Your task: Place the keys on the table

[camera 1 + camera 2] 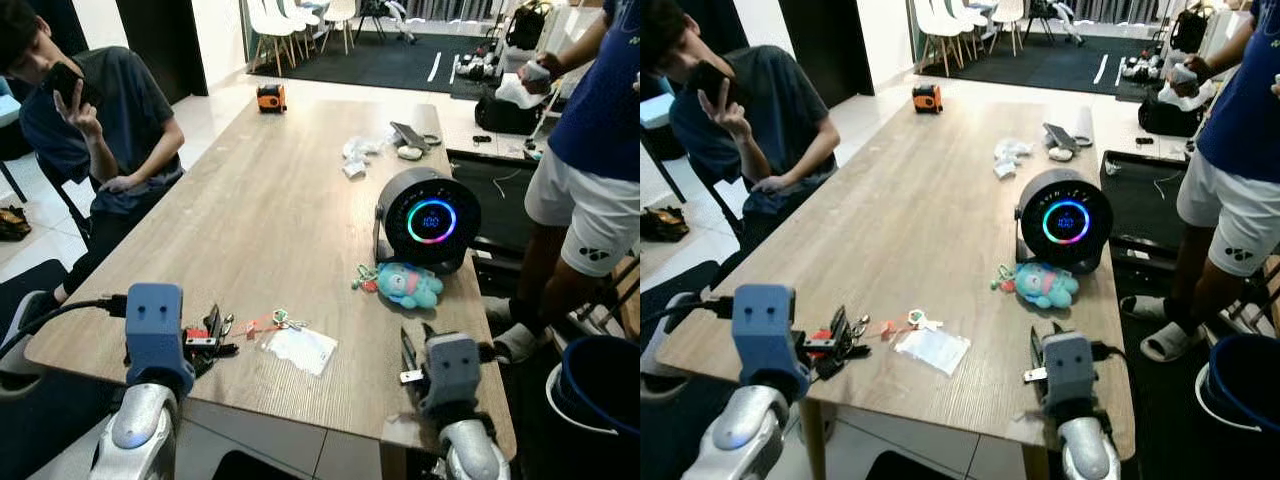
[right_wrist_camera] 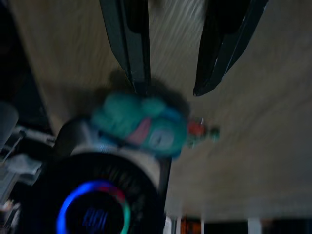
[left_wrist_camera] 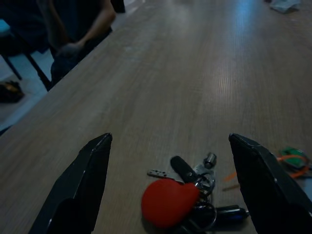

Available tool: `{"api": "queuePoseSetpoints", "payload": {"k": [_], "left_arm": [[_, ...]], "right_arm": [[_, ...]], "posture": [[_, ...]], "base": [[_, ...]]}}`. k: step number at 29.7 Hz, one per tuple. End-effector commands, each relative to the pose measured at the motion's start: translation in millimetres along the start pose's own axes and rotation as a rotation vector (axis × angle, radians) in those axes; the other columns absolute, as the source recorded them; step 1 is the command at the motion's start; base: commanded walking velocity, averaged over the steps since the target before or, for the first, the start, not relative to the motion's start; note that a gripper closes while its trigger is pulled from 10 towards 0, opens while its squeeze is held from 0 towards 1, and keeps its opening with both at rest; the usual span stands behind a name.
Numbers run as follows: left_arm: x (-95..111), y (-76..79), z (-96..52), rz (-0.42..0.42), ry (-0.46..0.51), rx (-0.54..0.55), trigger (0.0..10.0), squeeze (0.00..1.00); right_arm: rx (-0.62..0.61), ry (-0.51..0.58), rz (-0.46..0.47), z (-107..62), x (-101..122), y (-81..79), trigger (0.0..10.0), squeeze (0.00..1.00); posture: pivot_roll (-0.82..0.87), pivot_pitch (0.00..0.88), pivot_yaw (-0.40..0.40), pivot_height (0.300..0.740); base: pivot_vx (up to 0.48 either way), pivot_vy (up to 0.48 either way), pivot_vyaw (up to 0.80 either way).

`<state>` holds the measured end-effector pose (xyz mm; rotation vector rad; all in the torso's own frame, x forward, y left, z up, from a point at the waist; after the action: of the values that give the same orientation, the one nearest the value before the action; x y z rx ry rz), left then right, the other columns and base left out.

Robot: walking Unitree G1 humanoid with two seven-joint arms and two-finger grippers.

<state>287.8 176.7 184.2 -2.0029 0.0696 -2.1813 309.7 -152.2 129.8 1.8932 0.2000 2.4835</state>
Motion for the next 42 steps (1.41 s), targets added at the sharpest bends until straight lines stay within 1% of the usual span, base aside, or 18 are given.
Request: {"api": "queuePoseSetpoints", "payload": {"k": [1, 8, 10, 14, 15, 17, 19, 22, 29, 30, 31, 32, 33, 34, 36, 37, 39, 42], "left_arm": [[-2.6, 0.4, 2.0, 0.034, -0.001, 0.007, 10.0, 0.26], [-3.0, 8.1, 7.1, 0.063, 0.005, -0.019, 10.0, 0.26], [-6.0, 18.6, 5.4, 0.058, -0.01, -0.069, 10.0, 0.26], [-9.9, 28.5, 2.6, 0.05, -0.027, -0.121, 10.0, 0.27], [-13.0, 39.8, -1.2, 0.04, -0.035, -0.173, 10.0, 0.27], [-13.0, 39.8, -1.2, 0.04, -0.035, -0.173, 10.0, 0.27], [-14.8, 46.7, -3.2, 0.037, -0.036, -0.19, 10.0, 0.27], [-18.1, 50.5, -5.3, 0.03, -0.045, -0.191, 10.0, 0.28], [-15.8, 62.6, -1.6, 0.023, -0.033, -0.228, 10.0, 0.28], [-15.8, 62.6, -1.6, 0.023, -0.033, -0.228, 10.0, 0.28], [-14.2, 60.4, 1.2, 0.018, -0.026, -0.236, 10.0, 0.28], [-14.2, 60.4, 1.2, 0.018, -0.026, -0.236, 10.0, 0.28], [-12.7, 56.4, 3.4, 0.014, -0.022, -0.237, 10.0, 0.28], [-12.7, 56.4, 3.4, 0.014, -0.022, -0.237, 10.0, 0.28], [-12.4, 52.2, 4.3, -0.011, -0.03, -0.228, 10.0, 0.28], [-15.1, 48.8, 3.5, -0.027, -0.041, -0.231, 10.0, 0.28], [-17.6, 45.5, 1.8, -0.037, -0.049, -0.233, 10.0, 0.28], [-26.8, 44.9, -4.5, -0.015, -0.086, -0.243, 10.0, 0.27]], "right_arm": [[-0.011, -0.019, 0.007, -2.1, -3.1, 2.0, 10.0, 0.0], [-0.021, -0.014, 0.003, 0.0, -2.2, 3.8, 10.0, 0.0], [-0.02, -0.016, 0.003, 1.1, -2.3, 3.8, 10.0, 0.0], [-0.019, -0.024, 0.007, 1.4, -4.2, 2.0, 10.0, 0.0], [-0.014, -0.033, 0.014, 1.3, -5.5, -1.8, 10.0, 0.0], [-0.014, -0.033, 0.014, 1.3, -5.5, -1.8, 10.0, 0.0], [-0.007, -0.039, 0.019, 1.6, -6.6, -3.6, 10.0, 0.0], [0.002, -0.038, 0.013, 3.3, -6.5, -4.8, 10.0, 0.0], [-0.005, -0.039, -0.003, 1.3, -5.7, 2.1, 10.0, 0.0], [-0.005, -0.039, -0.003, 1.3, -5.7, 2.1, 10.0, 0.0], [0.013, -0.036, -0.006, -1.2, -4.9, -4.3, 10.0, 0.0], [0.013, -0.036, -0.006, -1.2, -4.9, -4.3, 10.0, 0.0], [0.051, -0.032, -0.012, -2.2, -3.4, -13.1, 10.0, 0.0], [0.051, -0.032, -0.012, -2.2, -3.4, -13.1, 10.0, 0.0], [0.085, -0.03, -0.005, -0.9, -2.3, -20.1, 10.0, 0.0], [0.107, -0.027, -0.002, 0.9, -1.9, -25.7, 10.0, 0.0], [0.123, -0.024, 0.001, 1.1, -1.7, -30.4, 10.0, 0.0], [0.155, -0.021, -0.014, 8.7, -2.2, -27.4, 10.0, 0.0]], "posture": [[0.14, 0.134, 0.051, 0.74], [0.14, 0.149, 0.062, 0.74], [0.15, 0.154, 0.061, 0.74], [0.15, 0.153, 0.061, 0.74], [0.16, 0.158, 0.06, 0.74], [0.16, 0.158, 0.06, 0.74], [0.17, 0.164, 0.054, 0.74], [0.14, 0.167, 0.062, 0.74], [0.12, 0.173, 0.069, 0.74], [0.12, 0.173, 0.069, 0.74], [0.11, 0.176, 0.057, 0.74], [0.11, 0.176, 0.057, 0.74], [0.12, 0.168, 0.041, 0.74], [0.12, 0.168, 0.041, 0.74], [0.12, 0.146, 0.006, 0.74], [0.12, 0.164, -0.024, 0.74], [0.12, 0.152, -0.024, 0.74], [0.14, 0.158, -0.028, 0.74]], "base": [[0.0, 0.0, 0.0], [0.0, 0.0, 0.0], [0.0, 0.0, 0.0], [0.0, 0.0, 0.0], [0.0, 0.0, 0.0], [0.0, 0.0, 0.0], [0.0, 0.0, 0.0], [0.0, 0.0, 0.0], [0.0, 0.0, 0.0], [0.0, 0.0, 0.0], [0.0, 0.0, 0.0], [0.0, 0.0, 0.0], [0.0, 0.0, 0.0], [0.0, 0.0, 0.0], [0.0, 0.0, 0.0], [0.0, 0.0, 0.0], [0.0, 0.0, 0.0], [0.0, 0.0, 0.0]]}}
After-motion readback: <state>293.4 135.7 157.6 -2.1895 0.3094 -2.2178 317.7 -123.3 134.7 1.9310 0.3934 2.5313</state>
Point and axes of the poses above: a point about 5 cm out from each wrist's last joint towards the gripper, its own z axis pointing out of the wrist towards the gripper, its own x axis along the axis of the wrist's last joint, y = z × x, the point moved 3 cm from there along z, pointing out of the wrist towards the gripper, and after that the axes turned 5 degrees about z, right-handed, at the moved point
